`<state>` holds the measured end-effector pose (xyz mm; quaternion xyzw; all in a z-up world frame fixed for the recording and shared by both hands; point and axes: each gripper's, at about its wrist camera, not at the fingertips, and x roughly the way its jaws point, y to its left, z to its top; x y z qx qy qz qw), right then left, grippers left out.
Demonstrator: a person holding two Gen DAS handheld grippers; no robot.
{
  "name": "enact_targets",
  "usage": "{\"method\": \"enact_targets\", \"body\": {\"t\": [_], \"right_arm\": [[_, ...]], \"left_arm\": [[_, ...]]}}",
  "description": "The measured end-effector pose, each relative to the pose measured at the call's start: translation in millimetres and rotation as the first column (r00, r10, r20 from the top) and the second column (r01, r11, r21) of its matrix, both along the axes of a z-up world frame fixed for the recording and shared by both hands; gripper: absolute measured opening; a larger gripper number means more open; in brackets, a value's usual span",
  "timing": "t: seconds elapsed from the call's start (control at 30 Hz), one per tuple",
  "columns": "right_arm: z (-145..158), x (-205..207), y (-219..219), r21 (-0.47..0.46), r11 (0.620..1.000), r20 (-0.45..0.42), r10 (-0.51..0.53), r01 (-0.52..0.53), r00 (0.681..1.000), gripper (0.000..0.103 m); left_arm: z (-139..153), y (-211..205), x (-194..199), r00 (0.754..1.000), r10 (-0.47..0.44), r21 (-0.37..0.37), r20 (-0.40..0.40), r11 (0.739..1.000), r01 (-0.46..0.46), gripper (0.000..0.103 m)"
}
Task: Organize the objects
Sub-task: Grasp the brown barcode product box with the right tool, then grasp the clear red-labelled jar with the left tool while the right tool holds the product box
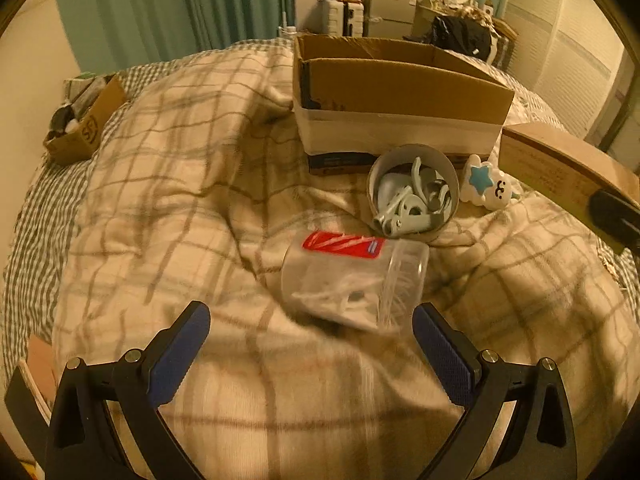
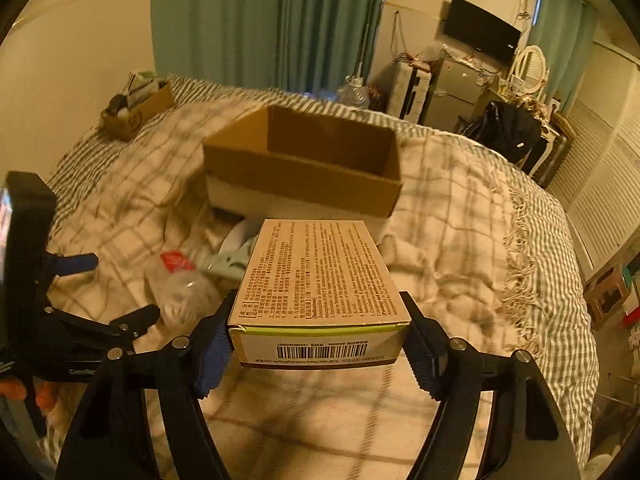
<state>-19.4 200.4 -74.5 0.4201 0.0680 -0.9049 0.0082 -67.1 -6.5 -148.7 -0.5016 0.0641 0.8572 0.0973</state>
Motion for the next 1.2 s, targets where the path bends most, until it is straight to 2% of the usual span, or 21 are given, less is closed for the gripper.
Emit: {"method": "enact_targets", "body": {"t": [0.23,0.47,0.67,0.7,0.77,0.97,1.2], "right_arm": [[-13.2,-14.0,9.7,-0.033,0.999,0.031,-0.017,0.018,0.999,0.074],[-25.2,-28.9,19.1,-0.061,0.998,0.056,-0.030,0.034,0.998,0.074],[-31.1,-33.4,25.1,-0.071,0.997,0.072,-0.038,0.043,0.997,0.074],[-31.8,-34.0,25.4,-0.073,0.996,0.074,-0.039,0.045,0.996,0.074],[-32.3,-33.8,25.4,-0.074,0.996,0.077,-0.041,0.047,0.996,0.074],[-22.2,-25.4,22.9,-0.068,0.997,0.055,-0.041,0.044,0.998,0.074],[-0.1,-6.3,14.5,-0.058,0.998,0.005,-0.032,0.032,0.999,0.074]], "left_arm": [[-10.7,10.1,-25.8,0.995,-0.096,0.068,0.015,0.993,0.095,0.103],[-37.0,30.6,-48.5,0.984,-0.164,0.038,0.073,0.986,0.161,0.103],[-56.0,33.1,-61.3,0.974,-0.188,0.082,0.128,0.981,0.178,0.103],[-57.0,32.1,-62.0,0.973,-0.187,0.091,0.133,0.980,0.176,0.099],[-54.2,32.3,-59.5,0.974,-0.193,0.089,0.123,0.979,0.182,0.097],[-36.6,35.3,-44.4,0.980,-0.179,0.000,0.086,0.984,0.179,0.096],[18.9,25.3,-18.7,0.991,-0.130,0.011,-0.023,0.991,0.130,0.095]]}}
